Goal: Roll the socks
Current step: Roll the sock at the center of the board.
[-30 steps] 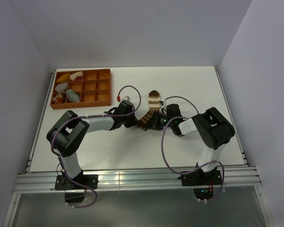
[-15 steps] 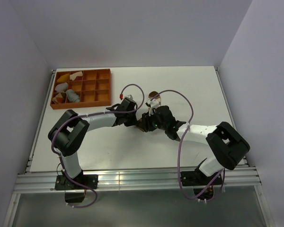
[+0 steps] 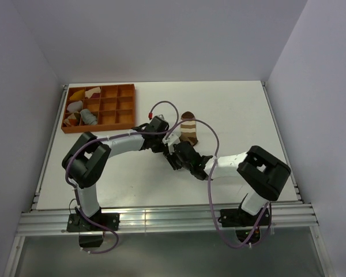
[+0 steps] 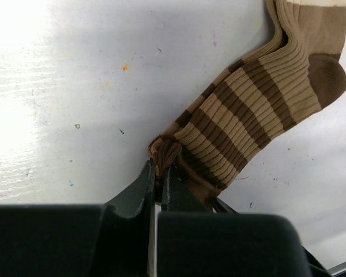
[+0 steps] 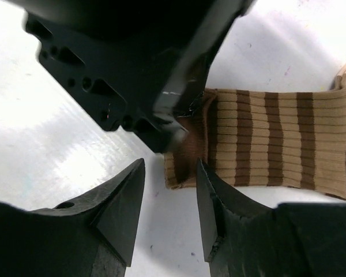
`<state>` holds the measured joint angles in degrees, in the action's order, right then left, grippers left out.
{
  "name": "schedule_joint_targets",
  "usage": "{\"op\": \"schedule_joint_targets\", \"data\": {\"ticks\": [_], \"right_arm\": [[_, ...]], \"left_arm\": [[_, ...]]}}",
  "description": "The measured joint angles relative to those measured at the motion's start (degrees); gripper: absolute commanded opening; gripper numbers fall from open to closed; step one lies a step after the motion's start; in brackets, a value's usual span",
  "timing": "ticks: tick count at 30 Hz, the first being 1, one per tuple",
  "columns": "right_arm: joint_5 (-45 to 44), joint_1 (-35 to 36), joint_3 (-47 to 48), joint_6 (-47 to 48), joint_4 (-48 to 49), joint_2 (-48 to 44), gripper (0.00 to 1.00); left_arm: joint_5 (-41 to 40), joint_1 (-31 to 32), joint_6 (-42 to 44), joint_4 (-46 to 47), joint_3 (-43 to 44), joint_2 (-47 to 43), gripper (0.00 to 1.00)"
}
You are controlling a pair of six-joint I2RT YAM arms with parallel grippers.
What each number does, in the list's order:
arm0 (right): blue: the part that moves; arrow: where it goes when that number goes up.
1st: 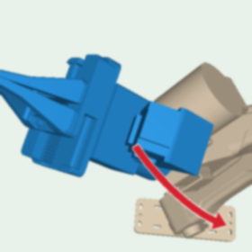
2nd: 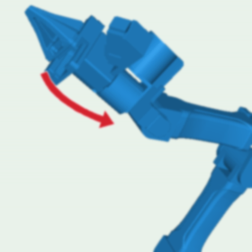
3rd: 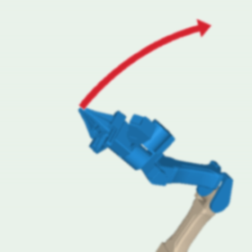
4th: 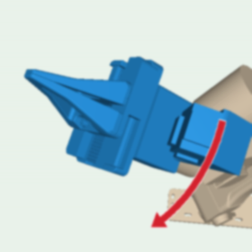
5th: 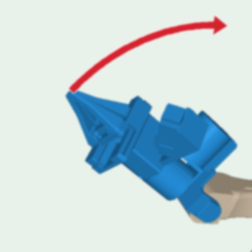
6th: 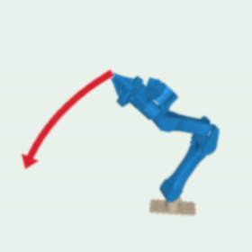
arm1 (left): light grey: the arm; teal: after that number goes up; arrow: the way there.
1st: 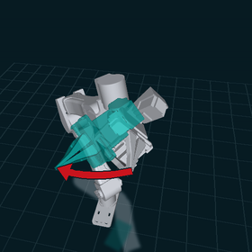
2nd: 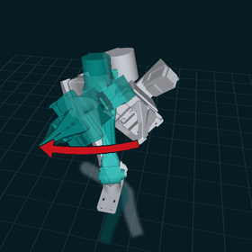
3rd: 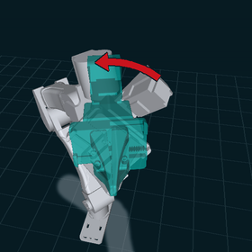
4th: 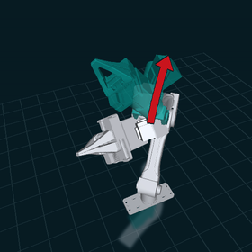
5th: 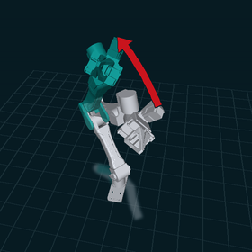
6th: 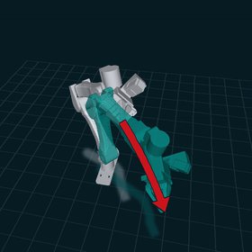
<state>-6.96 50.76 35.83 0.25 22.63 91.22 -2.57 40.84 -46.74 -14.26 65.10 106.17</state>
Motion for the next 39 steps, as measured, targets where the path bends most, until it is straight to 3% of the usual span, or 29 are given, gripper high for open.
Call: {"op": "schedule_joint_targets", "data": {"ticks": [5, 8, 12, 15, 19, 21, 27, 33, 39], "right_arm": [[-3.17, 1.40, 0.90, 1.44, 2.36, 4.57, 0.43], [-4.98, 1.90, 1.25, 2.12, 3.96, 5.64, 0.35], [-6.40, 1.99, 1.31, 2.40, 4.48, 5.81, 0.12], [-6.67, 2.01, 1.31, 1.77, 4.59, 5.81, 0.00], [-4.94, 1.44, 1.31, -0.87, 4.59, 5.77, 0.00], [-2.40, 0.07, 1.31, -2.60, 4.55, 5.53, 0.00], [11.50, -7.50, 1.68, -10.23, 3.98, 5.22, 0.00], [24.85, -14.12, 3.37, -18.88, 3.76, 7.45, 0.00], [37.90, -20.11, 2.38, -30.77, 11.50, 12.15, 0.00]], "left_arm": [[0.13, -0.04, 0.63, -0.70, 0.74, 0.35, 0.00], [0.11, -0.24, 0.72, -0.83, 0.83, 0.44, 0.00], [0.15, -0.42, 0.81, -0.94, 1.03, 0.52, 0.01], [0.20, -0.55, 0.61, -0.83, 1.01, 0.52, 0.09], [0.39, -1.03, 0.26, -0.07, 0.11, 0.04, 0.21], [0.66, -1.77, -0.35, 0.44, -1.20, -1.09, 0.32], [0.33, -4.57, -2.49, 2.58, -6.71, -7.06, 0.52], [-0.33, -5.95, -4.28, 6.40, -10.78, -12.92, 0.53], [0.20, -5.95, -5.84, 10.08, -13.53, -13.73, 0.51]]}}
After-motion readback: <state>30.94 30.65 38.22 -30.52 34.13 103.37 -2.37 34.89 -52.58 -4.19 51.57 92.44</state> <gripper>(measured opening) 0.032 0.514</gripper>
